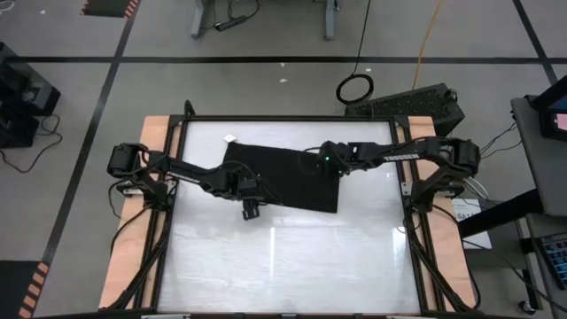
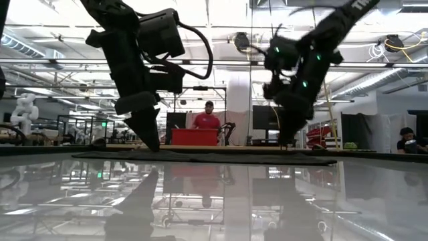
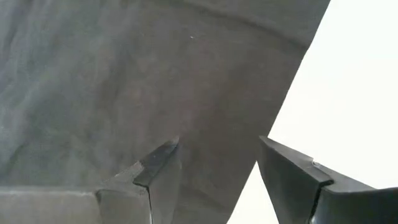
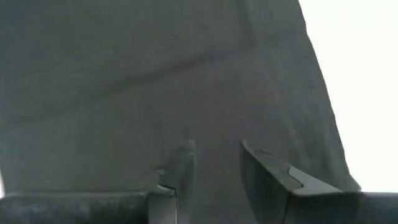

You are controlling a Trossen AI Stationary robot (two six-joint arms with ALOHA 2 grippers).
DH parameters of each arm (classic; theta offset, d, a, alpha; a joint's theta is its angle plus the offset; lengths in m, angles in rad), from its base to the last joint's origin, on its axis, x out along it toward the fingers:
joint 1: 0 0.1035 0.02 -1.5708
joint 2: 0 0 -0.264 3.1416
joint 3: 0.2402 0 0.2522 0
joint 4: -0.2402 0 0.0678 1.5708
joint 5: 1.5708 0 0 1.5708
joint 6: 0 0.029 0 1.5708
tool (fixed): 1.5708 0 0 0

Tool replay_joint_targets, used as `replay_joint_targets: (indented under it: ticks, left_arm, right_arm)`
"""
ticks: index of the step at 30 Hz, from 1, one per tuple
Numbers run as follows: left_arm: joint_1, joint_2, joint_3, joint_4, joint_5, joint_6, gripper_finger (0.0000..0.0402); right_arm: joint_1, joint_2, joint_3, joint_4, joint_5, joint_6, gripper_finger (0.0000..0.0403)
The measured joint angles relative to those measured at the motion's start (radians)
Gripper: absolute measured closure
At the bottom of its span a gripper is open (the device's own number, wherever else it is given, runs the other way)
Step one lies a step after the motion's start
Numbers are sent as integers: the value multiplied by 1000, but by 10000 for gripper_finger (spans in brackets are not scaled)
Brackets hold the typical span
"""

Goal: Roll napkin
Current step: Roll the black napkin

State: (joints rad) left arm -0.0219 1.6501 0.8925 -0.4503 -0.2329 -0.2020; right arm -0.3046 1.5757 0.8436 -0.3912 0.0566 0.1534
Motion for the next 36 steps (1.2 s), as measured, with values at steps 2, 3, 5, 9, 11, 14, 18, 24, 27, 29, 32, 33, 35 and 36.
replay_joint_targets:
  ticks: [2,3,5,9,11,14,18,24,27,29,32,33,35,36]
  left_arm:
    - [5,0,0,0,-1,1,190]
    - [9,2,0,1,-2,8,190]
    - [22,14,0,4,-8,35,190]
    - [54,59,1,17,-16,178,190]
    - [69,76,6,30,-20,261,190]
    - [95,92,6,41,-29,363,190]
    - [118,90,4,57,-47,511,190]
    - [125,88,2,90,-107,774,190]
    - [125,92,0,121,-167,870,190]
    - [126,92,1,123,-219,894,190]
    - [119,91,22,118,-293,887,190]
    - [113,85,30,112,-310,873,190]
    - [94,75,48,111,-329,845,190]
    - [82,69,58,105,-329,828,190]
  right_arm:
    - [-15,0,-52,42,-13,16,287]
    - [-18,0,-77,60,-24,28,287]
    - [-19,0,-125,97,-56,48,287]
    - [15,-6,-192,164,-118,110,287]
    - [56,-6,-206,183,-151,168,287]
    - [160,-5,-213,207,-158,277,287]
    - [329,1,-215,291,-156,447,287]
    - [535,46,-218,454,-45,672,287]
    - [602,94,-217,572,-7,738,287]
    - [635,126,-217,658,4,771,287]
    - [672,153,-207,733,21,794,287]
    - [681,154,-197,730,22,789,287]
    - [692,151,-169,725,22,759,287]
    - [697,144,-154,722,23,741,287]
